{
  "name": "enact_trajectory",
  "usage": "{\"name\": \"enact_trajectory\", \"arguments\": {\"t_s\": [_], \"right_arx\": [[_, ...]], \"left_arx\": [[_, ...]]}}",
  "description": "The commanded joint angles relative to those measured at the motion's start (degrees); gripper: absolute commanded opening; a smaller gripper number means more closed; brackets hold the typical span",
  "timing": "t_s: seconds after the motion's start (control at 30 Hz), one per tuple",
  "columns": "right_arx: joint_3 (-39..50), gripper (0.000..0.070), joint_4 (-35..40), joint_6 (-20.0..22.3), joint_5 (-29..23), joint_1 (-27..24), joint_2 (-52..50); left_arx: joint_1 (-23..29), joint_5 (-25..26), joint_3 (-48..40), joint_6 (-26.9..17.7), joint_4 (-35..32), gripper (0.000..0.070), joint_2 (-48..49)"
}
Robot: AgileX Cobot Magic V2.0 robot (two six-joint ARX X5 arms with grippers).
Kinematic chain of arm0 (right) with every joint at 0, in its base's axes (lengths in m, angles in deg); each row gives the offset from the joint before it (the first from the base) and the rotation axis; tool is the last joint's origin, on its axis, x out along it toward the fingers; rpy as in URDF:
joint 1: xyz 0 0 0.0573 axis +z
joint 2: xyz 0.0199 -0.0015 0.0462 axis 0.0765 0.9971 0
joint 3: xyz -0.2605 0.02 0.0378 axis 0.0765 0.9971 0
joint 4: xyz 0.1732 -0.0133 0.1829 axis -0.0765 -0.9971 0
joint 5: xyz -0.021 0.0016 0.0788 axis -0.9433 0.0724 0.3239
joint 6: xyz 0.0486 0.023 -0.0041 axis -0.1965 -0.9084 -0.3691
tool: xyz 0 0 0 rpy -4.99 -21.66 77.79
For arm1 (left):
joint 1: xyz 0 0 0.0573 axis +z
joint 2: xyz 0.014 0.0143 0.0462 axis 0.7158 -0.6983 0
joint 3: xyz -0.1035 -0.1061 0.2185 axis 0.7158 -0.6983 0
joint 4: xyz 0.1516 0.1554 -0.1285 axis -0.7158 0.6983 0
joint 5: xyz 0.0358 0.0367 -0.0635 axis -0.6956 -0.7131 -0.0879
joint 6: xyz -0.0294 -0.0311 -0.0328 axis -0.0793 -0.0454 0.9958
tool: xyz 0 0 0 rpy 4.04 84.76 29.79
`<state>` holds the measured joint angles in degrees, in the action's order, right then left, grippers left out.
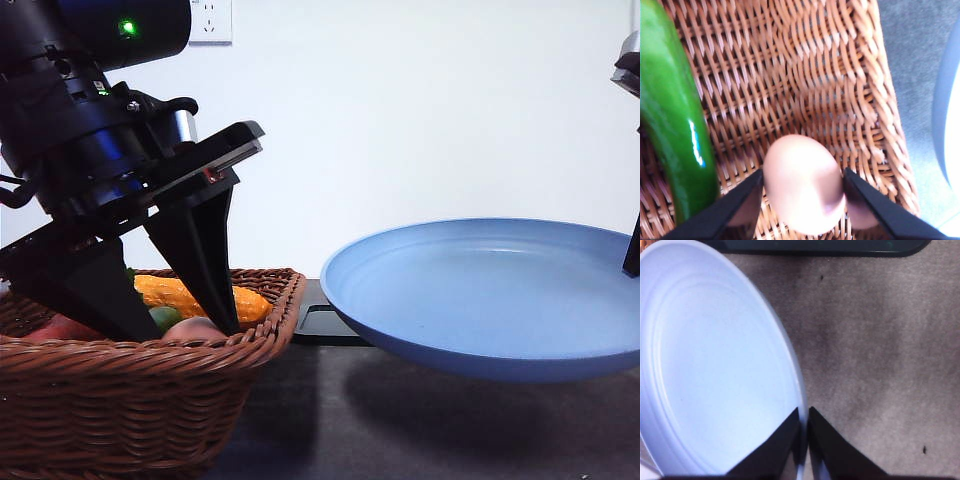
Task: Transfer egg from basket to plate and serve
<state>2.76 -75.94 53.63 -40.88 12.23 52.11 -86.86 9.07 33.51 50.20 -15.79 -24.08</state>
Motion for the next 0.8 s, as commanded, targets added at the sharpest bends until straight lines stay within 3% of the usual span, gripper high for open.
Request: {"name": "enact_trajectory", "arguments": {"t_s": [0.0,0.4,0.47,0.63,0.77], "right_arx": [[-0.4,0.0,0.2,-0.6,0.4,0.1,0.2],[-1.2,0.0,0.0,-0.6,0.8,-2.4,-2.4],[-1.4,0.0,-0.1,-0.6,0.8,-2.8,-3.2],[-1.7,0.0,-0.3,-0.6,0.8,-3.6,-4.9],[-1.7,0.0,-0.7,-0.6,0.8,-3.6,-5.6]], "left_arx": [[-0.5,-0.1,0.7,-1.5,0.6,0.0227,-1.1],[-0.5,1.7,0.7,-4.1,3.7,0.0207,-1.1],[-0.5,1.9,0.7,-5.2,5.2,0.0219,-1.1],[-0.5,2.3,0.7,-6.9,7.9,0.0333,-1.1],[-0.5,5.2,0.7,-8.1,9.6,0.0347,-1.1]]}}
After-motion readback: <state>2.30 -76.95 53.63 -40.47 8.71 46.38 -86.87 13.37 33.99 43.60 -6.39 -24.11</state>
